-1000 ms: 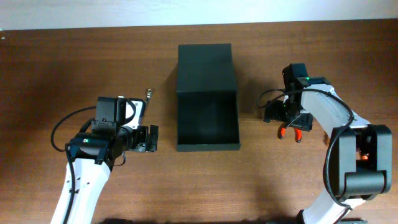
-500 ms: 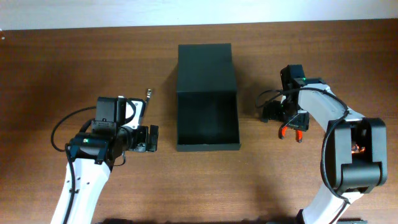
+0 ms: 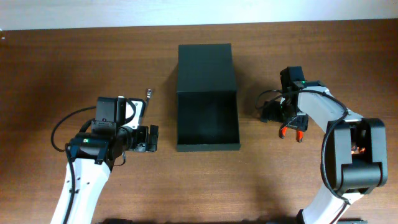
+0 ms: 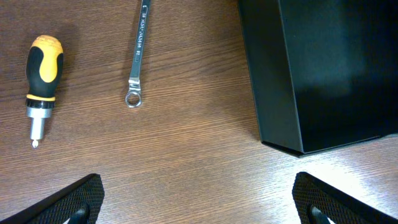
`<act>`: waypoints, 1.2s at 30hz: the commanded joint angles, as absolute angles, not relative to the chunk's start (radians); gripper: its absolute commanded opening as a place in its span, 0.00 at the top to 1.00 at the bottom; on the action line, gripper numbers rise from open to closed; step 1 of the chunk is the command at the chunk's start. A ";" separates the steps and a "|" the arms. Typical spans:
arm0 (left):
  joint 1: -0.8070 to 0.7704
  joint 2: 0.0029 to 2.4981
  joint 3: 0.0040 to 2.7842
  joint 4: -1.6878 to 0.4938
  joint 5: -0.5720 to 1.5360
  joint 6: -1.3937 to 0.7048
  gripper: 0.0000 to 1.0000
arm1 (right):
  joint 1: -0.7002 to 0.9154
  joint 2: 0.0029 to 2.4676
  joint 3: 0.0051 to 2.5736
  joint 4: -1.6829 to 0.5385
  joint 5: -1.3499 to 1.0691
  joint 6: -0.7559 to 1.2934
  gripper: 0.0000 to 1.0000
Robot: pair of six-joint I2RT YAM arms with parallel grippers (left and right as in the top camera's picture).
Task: Pack container
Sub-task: 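Lower the right gripper and grasp the red-handled pliers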
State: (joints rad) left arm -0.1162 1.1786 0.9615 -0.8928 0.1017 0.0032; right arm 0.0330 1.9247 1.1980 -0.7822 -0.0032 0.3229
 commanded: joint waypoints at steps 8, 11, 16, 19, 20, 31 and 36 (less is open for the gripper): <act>-0.112 1.178 0.987 -0.874 0.116 0.008 0.01 | 0.038 1.938 1.168 -0.770 -0.015 0.331 0.28; -0.112 1.178 0.987 -0.872 0.116 0.008 0.01 | 0.038 1.938 1.168 -0.769 -0.014 0.331 0.32; -0.112 1.178 0.987 -0.871 0.116 0.008 0.01 | 0.038 1.938 1.168 -0.769 -0.014 0.330 0.48; -0.112 1.178 0.987 -0.871 0.116 0.008 0.01 | 0.038 1.938 1.168 -0.769 -0.014 0.330 0.53; -0.112 1.178 0.987 -0.871 0.116 0.008 0.01 | 0.038 1.938 1.168 -0.769 -0.014 0.330 0.55; -0.112 1.178 0.987 -0.871 0.116 0.008 0.01 | 0.038 1.938 1.168 -0.768 -0.014 0.330 0.80; -0.112 1.178 0.987 -0.871 0.115 0.008 0.01 | 0.038 1.938 1.168 -0.765 -0.014 0.330 0.84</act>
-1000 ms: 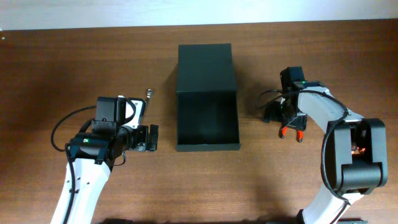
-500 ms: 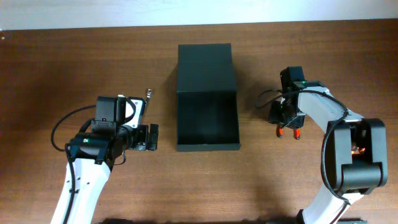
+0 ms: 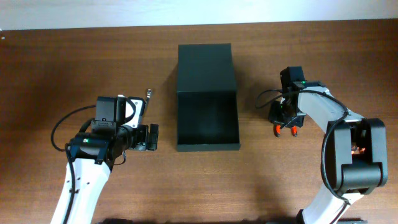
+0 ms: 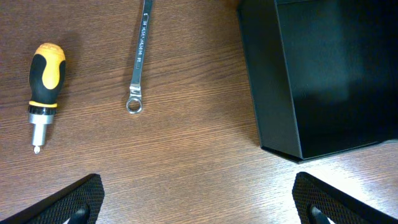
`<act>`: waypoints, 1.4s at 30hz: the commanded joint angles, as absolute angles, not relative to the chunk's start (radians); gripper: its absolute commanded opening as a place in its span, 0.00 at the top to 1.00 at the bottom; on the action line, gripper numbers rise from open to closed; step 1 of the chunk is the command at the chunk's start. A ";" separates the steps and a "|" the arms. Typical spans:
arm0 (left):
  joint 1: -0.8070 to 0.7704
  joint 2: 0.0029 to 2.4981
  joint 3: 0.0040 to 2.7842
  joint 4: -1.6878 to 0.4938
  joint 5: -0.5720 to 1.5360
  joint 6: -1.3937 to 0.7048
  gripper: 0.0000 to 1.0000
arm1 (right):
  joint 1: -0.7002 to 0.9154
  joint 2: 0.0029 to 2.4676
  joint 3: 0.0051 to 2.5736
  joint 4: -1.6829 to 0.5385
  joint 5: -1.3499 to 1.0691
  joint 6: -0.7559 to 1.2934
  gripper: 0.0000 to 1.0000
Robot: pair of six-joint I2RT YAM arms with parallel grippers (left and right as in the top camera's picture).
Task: Pack container
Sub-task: 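Lower the right gripper and grasp the red-handled pliers, then lift the red pliers and carry them into the green box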
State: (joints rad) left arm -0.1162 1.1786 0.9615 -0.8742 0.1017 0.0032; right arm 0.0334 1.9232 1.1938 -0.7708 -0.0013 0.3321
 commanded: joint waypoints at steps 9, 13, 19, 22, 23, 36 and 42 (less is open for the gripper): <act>-0.112 1.178 0.987 -0.871 0.115 0.008 0.01 | 0.038 1.938 1.168 -0.752 -0.014 0.330 0.96; -0.112 1.178 0.987 -0.872 0.081 0.008 0.01 | 0.038 1.938 1.169 -0.743 -0.014 0.306 0.96; -0.112 1.178 0.987 -0.871 0.078 0.008 0.01 | 0.038 1.918 1.246 -0.801 -0.014 0.200 0.96; -0.112 1.174 0.987 -0.871 0.078 0.008 0.01 | 0.040 1.885 1.352 -0.883 -0.015 0.155 0.96; -0.112 1.171 0.988 -0.871 0.078 0.008 0.01 | 0.042 1.872 1.390 -0.912 -0.015 0.138 0.96; 0.189 0.991 0.989 -0.871 0.000 -0.120 0.01 | 0.281 1.813 1.935 -1.339 -0.124 -0.305 0.96; 0.356 0.890 0.989 -0.872 0.000 -0.119 0.01 | 0.463 1.822 1.941 -1.382 -0.124 -0.505 0.96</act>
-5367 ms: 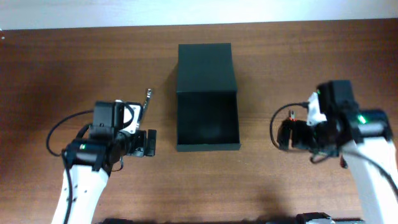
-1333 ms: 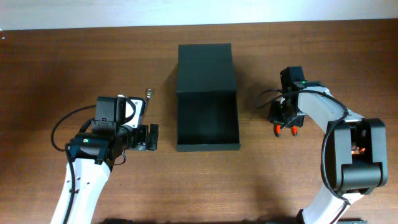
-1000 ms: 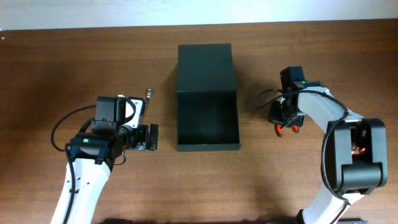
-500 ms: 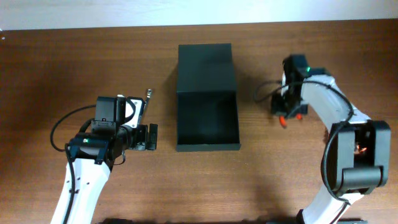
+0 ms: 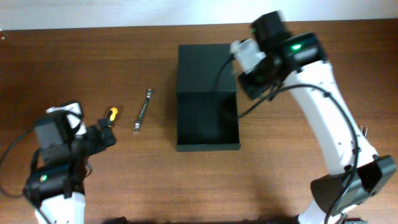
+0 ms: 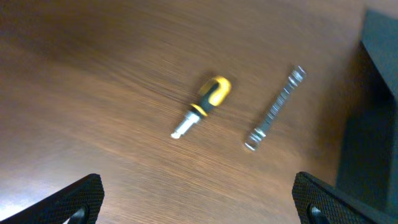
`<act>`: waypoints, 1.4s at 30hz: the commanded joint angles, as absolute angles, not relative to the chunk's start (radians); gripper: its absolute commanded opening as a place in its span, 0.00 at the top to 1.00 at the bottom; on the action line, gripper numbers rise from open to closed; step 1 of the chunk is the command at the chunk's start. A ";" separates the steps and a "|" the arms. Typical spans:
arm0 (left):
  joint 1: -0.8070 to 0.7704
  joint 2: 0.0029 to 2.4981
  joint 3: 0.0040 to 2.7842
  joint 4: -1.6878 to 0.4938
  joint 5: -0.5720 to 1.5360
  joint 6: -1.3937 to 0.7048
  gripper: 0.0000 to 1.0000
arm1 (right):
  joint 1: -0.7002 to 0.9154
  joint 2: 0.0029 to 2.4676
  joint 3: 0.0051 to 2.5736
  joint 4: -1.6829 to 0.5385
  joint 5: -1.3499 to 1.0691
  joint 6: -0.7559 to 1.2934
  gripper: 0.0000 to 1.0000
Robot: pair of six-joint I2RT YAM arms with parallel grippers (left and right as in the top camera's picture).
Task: Pack container
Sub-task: 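Lift the red pliers and carry them into the green box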
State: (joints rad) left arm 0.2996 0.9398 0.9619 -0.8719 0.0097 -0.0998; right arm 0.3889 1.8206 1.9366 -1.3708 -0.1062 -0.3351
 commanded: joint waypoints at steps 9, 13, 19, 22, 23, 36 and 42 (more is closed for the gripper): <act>0.375 0.890 0.989 -0.886 0.042 -0.104 0.01 | 0.570 1.879 1.916 -1.370 -0.132 -0.614 0.96; 0.375 0.970 1.045 -0.931 0.105 -0.074 0.01 | 0.577 1.922 1.915 -1.361 -0.132 -0.614 0.96; 0.375 1.204 1.312 -1.108 0.112 0.003 0.01 | 0.575 1.985 1.915 -1.332 -0.140 -0.618 0.96; 0.375 1.278 1.420 -1.145 0.112 0.005 0.01 | 0.576 2.026 1.915 -1.308 -0.144 -0.619 0.96; 0.375 1.294 1.445 -1.144 0.109 0.005 0.01 | 0.576 2.043 1.915 -1.302 -0.151 -0.622 0.96; 0.314 1.307 1.468 -1.110 0.107 0.112 0.01 | 0.576 2.267 1.914 -1.262 -0.181 -0.639 0.96; 0.257 1.307 1.468 -1.103 0.055 0.112 0.01 | 0.575 2.300 1.911 -1.222 -0.181 -0.635 0.96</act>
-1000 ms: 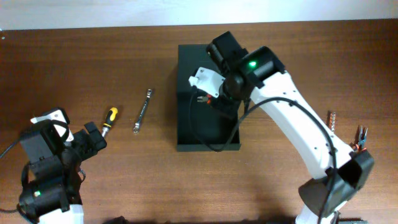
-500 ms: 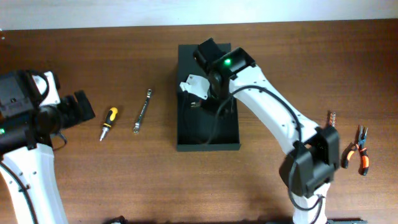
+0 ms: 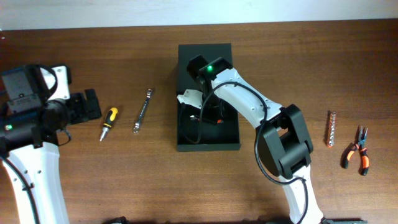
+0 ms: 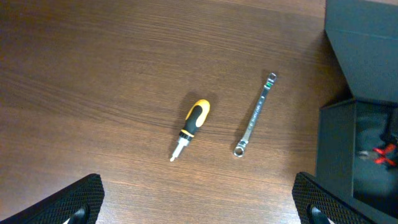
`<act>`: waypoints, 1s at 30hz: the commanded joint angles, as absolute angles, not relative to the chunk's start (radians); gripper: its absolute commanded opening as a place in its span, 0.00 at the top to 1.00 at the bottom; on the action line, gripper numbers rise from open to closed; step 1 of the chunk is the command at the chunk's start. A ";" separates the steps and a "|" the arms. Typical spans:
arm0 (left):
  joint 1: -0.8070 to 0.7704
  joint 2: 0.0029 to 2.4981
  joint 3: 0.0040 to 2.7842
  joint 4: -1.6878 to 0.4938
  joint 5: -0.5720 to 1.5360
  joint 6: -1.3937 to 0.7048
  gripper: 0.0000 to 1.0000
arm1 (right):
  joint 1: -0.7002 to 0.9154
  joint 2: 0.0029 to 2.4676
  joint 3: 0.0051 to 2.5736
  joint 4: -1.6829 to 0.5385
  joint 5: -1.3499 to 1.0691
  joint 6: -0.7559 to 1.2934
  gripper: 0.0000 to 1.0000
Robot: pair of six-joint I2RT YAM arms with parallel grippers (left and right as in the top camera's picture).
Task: Pack container
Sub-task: 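Lift the red pliers and carry them into the green box, then release the pliers and move the right gripper to the socket rail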
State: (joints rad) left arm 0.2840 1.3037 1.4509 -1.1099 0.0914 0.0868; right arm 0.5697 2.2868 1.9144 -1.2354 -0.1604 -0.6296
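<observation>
The black container stands open mid-table with its lid folded back. My right gripper is down inside it, dark against the box. The red handles of a small pair of pliers stick out at its tip and appear as red-handled pliers in the left wrist view. My left gripper hangs open and empty at the far left, and its fingers frame bare table. A yellow-and-black screwdriver and a steel wrench lie between it and the box.
At the right lie a strip of bits and orange-handled pliers. The left wrist view shows the screwdriver, the wrench and the container's left wall. The right arm's elbow hangs over the lid.
My right gripper was raised over the container's far right corner and is now down inside the box with the red pliers. My left arm has drawn further back to the far left.
My right gripper stood open over the red pliers right of the box, then was shut on them. Then it was high over the box, and now it is inside. My left gripper, open beside the box at first, was pulled back left, uncovering the screwdriver and wrench.
</observation>
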 commanded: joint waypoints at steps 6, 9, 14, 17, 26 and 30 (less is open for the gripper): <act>0.220 1.307 1.468 -1.103 0.037 0.123 0.01 | 0.575 2.304 1.907 -1.215 -0.181 -0.635 0.61; 0.220 1.307 1.468 -1.105 0.037 0.122 0.01 | 0.575 2.304 1.907 -1.222 -0.181 -0.635 0.37; 0.220 1.307 1.468 -1.104 0.037 0.123 0.01 | 0.571 2.258 1.961 -1.291 -0.146 -0.588 0.30; 0.220 1.307 1.468 -1.104 0.037 0.122 0.01 | 0.553 2.191 2.035 -1.332 -0.116 -0.556 0.28; 0.220 1.307 1.468 -1.105 0.037 0.122 0.01 | 0.279 1.965 2.212 -1.485 0.068 -0.202 0.14; 0.220 1.307 1.468 -1.105 0.038 0.122 0.01 | 0.042 1.914 2.212 -1.562 0.058 -0.059 0.14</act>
State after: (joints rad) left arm 0.2234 1.3037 1.4509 -1.1084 0.0444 0.1093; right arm 0.1833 1.9347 2.2112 -1.5261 0.0162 -0.2356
